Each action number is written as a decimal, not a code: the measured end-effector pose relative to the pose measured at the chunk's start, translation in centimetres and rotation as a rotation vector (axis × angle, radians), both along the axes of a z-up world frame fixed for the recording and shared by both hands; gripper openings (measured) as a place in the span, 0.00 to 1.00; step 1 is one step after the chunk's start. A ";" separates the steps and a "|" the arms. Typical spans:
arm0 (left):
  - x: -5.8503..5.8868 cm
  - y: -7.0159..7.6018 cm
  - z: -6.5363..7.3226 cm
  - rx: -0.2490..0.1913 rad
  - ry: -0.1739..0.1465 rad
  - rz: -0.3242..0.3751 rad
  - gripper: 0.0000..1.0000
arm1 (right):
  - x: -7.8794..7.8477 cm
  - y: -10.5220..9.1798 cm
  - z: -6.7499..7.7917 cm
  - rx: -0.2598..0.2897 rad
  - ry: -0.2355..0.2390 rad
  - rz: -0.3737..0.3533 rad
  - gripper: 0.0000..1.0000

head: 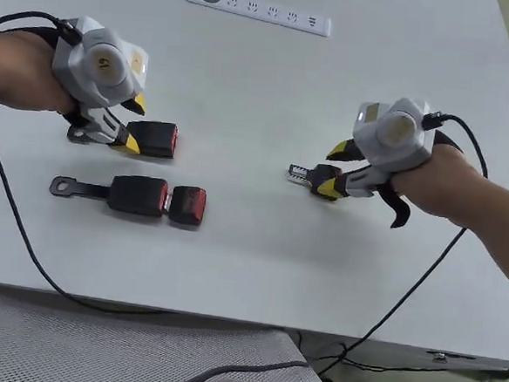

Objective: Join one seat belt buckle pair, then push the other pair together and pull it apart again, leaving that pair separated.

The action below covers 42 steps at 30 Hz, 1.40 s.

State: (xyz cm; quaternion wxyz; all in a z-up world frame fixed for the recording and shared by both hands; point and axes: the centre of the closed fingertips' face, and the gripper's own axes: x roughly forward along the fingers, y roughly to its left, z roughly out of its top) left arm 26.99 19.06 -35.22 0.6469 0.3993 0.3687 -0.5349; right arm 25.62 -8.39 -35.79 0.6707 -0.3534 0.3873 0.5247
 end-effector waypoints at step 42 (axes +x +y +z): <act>0.1 0.2 -2.2 0.052 0.074 -0.047 0.32 | -0.9 4.5 -0.5 -0.027 0.065 0.091 0.33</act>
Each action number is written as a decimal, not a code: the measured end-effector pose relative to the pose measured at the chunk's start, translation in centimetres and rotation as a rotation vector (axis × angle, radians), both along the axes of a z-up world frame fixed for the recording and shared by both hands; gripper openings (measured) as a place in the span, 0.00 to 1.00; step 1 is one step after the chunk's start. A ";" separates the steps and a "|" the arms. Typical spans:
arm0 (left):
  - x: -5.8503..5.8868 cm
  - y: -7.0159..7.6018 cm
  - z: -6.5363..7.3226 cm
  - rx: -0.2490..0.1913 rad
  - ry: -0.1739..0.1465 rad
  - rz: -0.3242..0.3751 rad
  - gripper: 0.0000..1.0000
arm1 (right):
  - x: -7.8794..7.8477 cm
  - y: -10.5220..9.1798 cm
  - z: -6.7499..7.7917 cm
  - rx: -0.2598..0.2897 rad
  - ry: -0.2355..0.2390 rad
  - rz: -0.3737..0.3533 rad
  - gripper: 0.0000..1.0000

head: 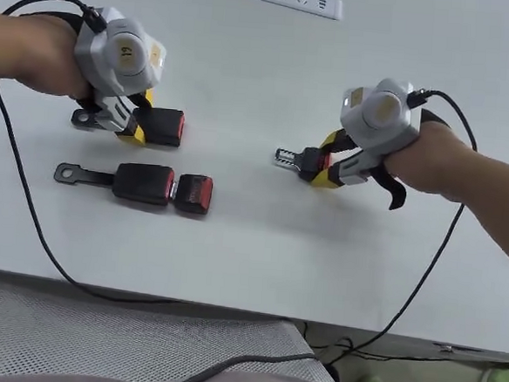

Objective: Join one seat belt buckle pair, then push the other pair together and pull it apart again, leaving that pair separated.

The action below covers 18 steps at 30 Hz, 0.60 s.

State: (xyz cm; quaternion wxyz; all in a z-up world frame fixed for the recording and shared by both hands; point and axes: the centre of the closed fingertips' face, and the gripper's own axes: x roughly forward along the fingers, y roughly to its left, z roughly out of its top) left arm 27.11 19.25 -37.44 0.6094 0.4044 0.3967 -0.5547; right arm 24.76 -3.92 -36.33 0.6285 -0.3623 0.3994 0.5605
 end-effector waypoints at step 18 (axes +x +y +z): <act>-0.3 -0.1 0.1 0.022 -0.013 -0.033 0.32 | 0.4 9.5 0.1 0.071 -0.026 0.040 0.33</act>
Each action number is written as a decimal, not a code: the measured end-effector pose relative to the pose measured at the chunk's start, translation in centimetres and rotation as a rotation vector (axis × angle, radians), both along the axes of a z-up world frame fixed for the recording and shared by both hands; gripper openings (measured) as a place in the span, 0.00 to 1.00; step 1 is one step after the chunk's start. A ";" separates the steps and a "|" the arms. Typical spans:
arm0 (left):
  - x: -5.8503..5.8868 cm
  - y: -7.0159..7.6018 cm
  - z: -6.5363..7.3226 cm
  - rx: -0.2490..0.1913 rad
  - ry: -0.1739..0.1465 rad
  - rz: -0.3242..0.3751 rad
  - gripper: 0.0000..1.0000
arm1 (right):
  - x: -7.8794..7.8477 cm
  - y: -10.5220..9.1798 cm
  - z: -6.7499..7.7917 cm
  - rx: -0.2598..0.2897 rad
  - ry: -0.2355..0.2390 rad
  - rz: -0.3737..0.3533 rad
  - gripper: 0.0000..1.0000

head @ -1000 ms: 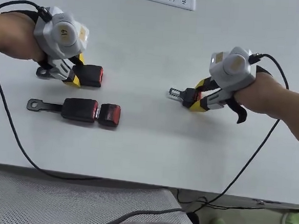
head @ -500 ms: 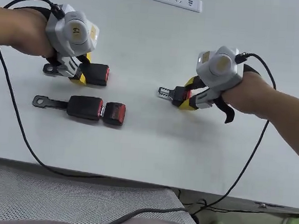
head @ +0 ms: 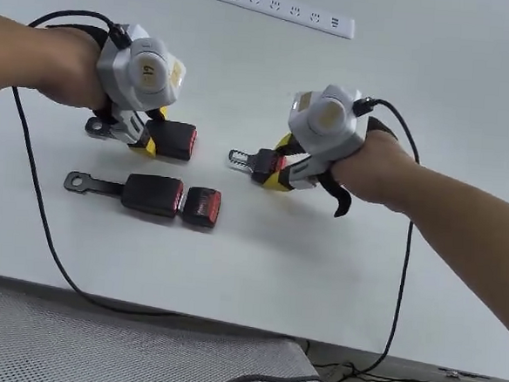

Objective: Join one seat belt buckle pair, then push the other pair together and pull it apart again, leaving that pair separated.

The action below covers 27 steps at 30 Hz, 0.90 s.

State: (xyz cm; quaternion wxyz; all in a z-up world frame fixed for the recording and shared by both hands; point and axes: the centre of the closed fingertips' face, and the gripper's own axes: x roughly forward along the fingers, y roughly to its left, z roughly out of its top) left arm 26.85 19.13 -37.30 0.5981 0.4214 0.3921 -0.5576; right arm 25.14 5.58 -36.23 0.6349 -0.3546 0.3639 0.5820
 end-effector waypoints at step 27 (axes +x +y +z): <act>0.0 0.1 0.0 0.013 -0.004 -0.002 0.31 | 0.8 5.1 0.1 0.045 -0.026 0.027 0.33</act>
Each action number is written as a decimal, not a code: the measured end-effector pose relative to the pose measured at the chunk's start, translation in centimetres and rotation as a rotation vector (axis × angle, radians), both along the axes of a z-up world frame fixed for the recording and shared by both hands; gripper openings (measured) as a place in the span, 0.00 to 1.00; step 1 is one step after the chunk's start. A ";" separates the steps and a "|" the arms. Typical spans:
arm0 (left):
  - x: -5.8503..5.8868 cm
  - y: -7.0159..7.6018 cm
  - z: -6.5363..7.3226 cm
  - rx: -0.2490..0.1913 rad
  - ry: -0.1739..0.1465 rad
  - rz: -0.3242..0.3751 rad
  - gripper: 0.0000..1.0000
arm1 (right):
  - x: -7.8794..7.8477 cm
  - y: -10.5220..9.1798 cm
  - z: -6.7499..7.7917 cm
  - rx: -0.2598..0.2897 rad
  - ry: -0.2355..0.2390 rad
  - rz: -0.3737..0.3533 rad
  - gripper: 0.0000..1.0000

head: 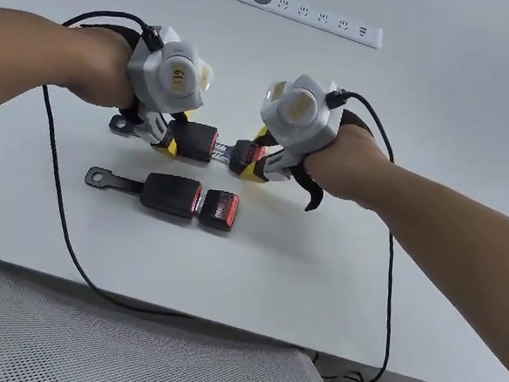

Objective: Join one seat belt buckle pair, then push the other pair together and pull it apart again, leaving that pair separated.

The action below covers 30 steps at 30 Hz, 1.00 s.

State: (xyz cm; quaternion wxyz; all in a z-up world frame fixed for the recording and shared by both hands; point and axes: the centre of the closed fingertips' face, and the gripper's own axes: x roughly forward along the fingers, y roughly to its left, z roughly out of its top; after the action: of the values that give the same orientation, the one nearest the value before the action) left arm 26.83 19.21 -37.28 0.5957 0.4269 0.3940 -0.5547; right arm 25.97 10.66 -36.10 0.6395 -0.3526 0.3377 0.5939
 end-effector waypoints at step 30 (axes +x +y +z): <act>0.3 0.0 -0.1 -0.038 0.017 -0.025 0.31 | 0.2 2.5 0.0 0.068 0.003 0.012 0.31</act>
State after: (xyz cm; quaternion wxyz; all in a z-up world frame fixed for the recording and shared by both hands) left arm 27.09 19.19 -37.39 0.5934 0.4157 0.3831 -0.5730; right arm 26.19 13.15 -36.06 0.6471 -0.3316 0.3162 0.6094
